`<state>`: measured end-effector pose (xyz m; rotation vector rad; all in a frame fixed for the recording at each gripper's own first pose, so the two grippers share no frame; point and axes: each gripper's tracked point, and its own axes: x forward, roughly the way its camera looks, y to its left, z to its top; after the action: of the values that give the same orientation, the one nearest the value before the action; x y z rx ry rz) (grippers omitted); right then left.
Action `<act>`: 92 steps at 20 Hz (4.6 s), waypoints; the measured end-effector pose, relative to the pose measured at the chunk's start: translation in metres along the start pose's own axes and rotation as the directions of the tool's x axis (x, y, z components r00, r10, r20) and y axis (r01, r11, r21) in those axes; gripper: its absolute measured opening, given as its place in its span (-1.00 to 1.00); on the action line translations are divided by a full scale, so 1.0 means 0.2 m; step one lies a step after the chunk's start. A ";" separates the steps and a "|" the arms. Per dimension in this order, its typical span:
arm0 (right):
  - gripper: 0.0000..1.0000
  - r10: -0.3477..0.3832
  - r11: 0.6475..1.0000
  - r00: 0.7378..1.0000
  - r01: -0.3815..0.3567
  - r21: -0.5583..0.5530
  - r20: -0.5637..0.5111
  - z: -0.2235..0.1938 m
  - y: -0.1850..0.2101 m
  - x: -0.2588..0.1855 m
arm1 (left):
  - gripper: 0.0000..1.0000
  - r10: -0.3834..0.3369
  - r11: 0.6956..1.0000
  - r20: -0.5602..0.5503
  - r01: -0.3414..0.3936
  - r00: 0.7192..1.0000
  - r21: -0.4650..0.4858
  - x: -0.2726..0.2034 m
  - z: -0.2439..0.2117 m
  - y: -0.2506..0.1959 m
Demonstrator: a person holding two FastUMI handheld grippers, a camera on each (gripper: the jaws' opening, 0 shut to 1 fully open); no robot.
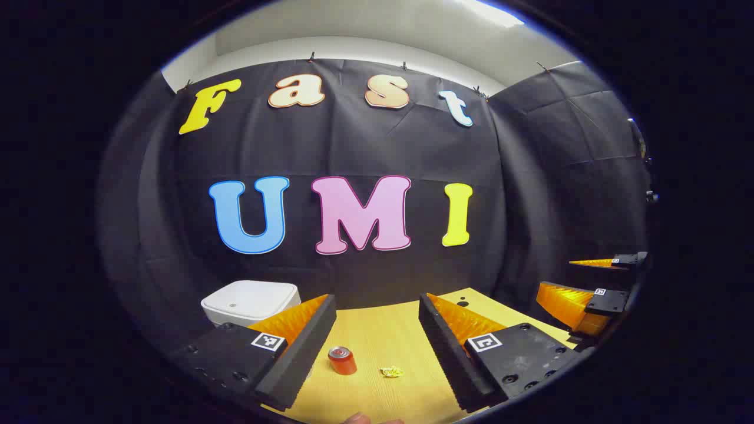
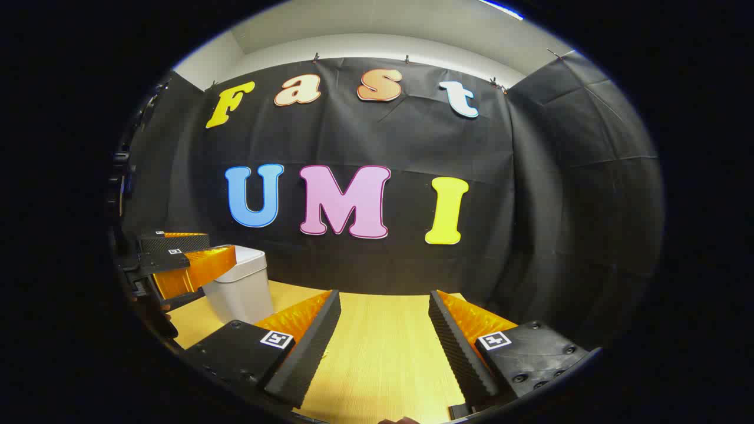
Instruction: Press the lid of the desktop garbage bin to open it, pick up the crumpled paper on the desktop and throw it into the bin, then pick up the pop can on the desktop and drop it into the bin, and finally close the garbage bin lid.
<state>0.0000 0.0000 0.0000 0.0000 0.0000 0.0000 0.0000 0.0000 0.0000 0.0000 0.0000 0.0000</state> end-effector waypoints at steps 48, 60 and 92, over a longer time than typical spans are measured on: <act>0.95 0.276 0.961 0.957 -0.275 0.027 -0.090 -0.14 0.23 0.31 | -0.86 0.171 0.979 -0.503 -0.202 0.847 -0.006 0.51 -0.40 1.39; 0.95 0.266 0.964 0.944 -0.258 0.065 -0.194 -0.38 0.04 0.46 | -0.84 0.254 0.956 -0.616 -0.290 0.746 0.044 0.60 -0.63 1.50; 0.99 0.233 0.903 0.451 -0.430 0.019 -0.862 -1.60 0.89 1.02 | 0.97 0.451 0.891 -0.262 -0.445 0.853 0.083 -0.50 -0.12 1.50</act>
<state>0.2041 0.1777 -0.3199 -0.2145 1.0255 0.4134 -0.0995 0.2996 -0.0248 0.0198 0.2807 0.4714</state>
